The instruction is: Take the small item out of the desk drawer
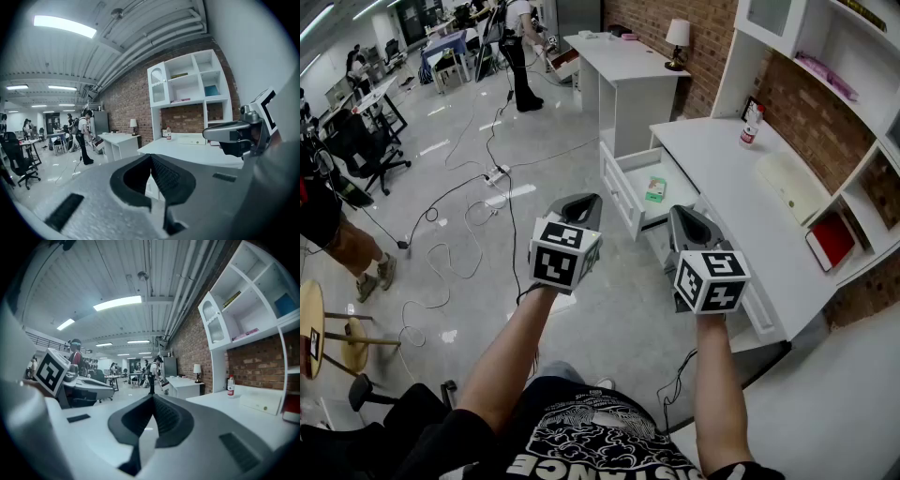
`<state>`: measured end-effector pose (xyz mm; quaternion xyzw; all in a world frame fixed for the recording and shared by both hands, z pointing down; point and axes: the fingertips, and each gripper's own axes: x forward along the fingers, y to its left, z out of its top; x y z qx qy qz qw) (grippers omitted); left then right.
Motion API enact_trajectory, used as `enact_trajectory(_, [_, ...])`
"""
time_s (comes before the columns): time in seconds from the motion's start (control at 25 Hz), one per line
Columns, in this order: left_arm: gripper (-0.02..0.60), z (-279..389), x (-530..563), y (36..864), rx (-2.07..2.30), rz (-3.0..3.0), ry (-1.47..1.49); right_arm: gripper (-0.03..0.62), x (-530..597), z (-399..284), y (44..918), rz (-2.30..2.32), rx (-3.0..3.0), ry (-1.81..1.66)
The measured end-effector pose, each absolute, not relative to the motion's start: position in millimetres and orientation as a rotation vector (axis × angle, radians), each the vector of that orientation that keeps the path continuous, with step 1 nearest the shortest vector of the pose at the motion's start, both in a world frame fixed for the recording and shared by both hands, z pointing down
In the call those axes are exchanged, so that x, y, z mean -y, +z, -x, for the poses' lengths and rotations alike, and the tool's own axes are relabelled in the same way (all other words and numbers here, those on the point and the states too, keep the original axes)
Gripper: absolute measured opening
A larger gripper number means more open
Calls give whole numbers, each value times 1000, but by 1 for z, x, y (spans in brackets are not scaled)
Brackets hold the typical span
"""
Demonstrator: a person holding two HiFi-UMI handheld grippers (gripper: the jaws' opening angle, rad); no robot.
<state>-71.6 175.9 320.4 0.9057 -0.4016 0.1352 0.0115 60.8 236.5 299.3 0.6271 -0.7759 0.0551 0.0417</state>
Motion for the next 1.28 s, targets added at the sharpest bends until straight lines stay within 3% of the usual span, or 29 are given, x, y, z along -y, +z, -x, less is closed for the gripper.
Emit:
enact_trajectory(0.36, [5, 81, -164, 320, 1278, -2802, 377, 6, -223, -59, 311, -1918, 2361, 181])
enact_trajectory(1.28, [5, 70, 14, 328, 1225, -2807, 382, 195, -52, -66, 337, -1877, 2323, 291])
